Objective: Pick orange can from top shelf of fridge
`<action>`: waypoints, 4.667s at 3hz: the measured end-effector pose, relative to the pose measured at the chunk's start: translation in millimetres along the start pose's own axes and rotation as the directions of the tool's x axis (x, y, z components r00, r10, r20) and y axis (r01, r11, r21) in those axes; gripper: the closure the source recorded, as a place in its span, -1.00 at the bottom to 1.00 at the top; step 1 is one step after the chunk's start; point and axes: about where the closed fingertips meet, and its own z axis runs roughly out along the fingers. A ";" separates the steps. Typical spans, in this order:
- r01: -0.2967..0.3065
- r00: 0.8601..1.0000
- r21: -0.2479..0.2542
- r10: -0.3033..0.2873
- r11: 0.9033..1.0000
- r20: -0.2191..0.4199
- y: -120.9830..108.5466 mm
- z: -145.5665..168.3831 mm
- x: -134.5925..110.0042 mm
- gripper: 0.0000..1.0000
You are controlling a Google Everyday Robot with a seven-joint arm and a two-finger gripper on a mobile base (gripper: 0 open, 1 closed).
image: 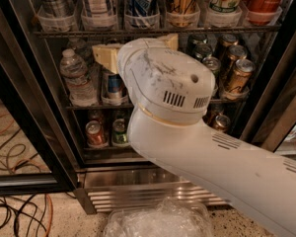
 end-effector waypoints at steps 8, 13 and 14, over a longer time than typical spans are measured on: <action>-0.099 0.974 0.187 0.056 0.977 0.220 -90.0 -4.3 -41.5 -0.15; -0.132 0.962 0.113 0.099 0.985 0.255 -86.0 -1.5 -68.8 0.08; -0.124 0.964 0.094 0.097 0.988 0.249 -83.4 4.5 -71.7 0.06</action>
Offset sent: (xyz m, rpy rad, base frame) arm 0.0263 -0.0380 0.0381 0.0332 -0.1853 -0.1767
